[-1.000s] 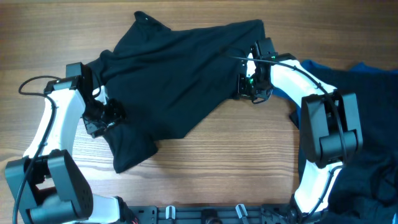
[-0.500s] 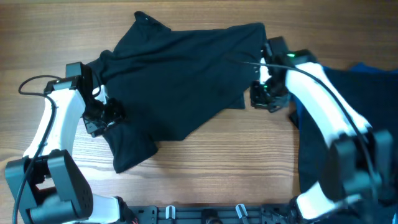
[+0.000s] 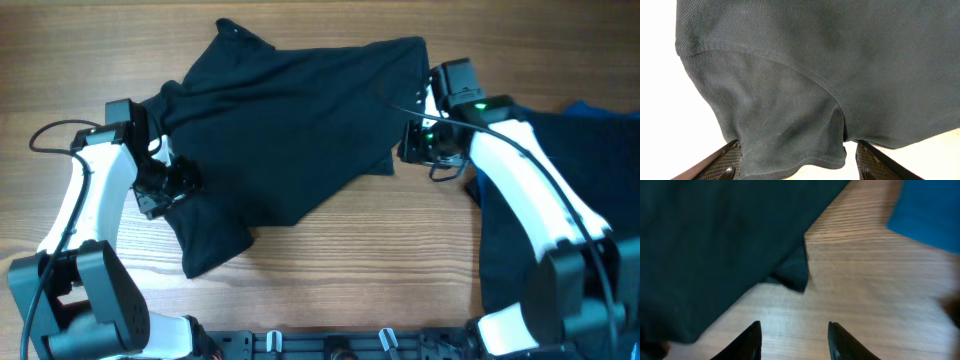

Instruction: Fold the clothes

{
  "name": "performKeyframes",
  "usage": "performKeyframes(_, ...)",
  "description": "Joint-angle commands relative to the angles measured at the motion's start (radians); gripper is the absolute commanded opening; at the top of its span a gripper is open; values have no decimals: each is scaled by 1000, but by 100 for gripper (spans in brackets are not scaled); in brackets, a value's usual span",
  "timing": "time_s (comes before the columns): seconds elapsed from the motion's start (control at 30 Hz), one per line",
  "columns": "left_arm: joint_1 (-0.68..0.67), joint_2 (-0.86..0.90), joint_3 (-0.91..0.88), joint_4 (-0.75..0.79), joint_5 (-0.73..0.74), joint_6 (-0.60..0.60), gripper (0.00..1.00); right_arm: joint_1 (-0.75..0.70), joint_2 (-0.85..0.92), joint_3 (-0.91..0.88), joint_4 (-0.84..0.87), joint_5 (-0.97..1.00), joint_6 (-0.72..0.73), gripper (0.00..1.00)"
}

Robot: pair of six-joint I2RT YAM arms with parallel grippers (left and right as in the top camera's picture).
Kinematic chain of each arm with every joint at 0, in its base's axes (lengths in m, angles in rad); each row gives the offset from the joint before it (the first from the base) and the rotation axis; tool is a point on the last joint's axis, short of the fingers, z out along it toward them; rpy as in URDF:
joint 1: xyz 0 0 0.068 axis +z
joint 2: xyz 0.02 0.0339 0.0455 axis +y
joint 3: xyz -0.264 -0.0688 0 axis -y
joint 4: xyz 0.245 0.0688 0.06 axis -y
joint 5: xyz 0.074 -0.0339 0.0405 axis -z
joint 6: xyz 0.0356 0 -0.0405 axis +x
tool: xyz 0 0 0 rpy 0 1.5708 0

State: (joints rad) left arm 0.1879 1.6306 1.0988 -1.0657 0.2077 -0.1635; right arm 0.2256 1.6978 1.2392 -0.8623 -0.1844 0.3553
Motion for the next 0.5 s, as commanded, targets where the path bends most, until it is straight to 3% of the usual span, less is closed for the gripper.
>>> performKeyframes(0.0,-5,0,16,-1,11,-2,73,2,111,-26,63,-144,31,43)
performKeyframes(0.33,-5,0,16,0,12,-1,73,2,326,-26,151,-251,145,42)
performKeyframes(0.47,-5,0,16,0,11,-2,73,2,333,-26,177,-250,140,30)
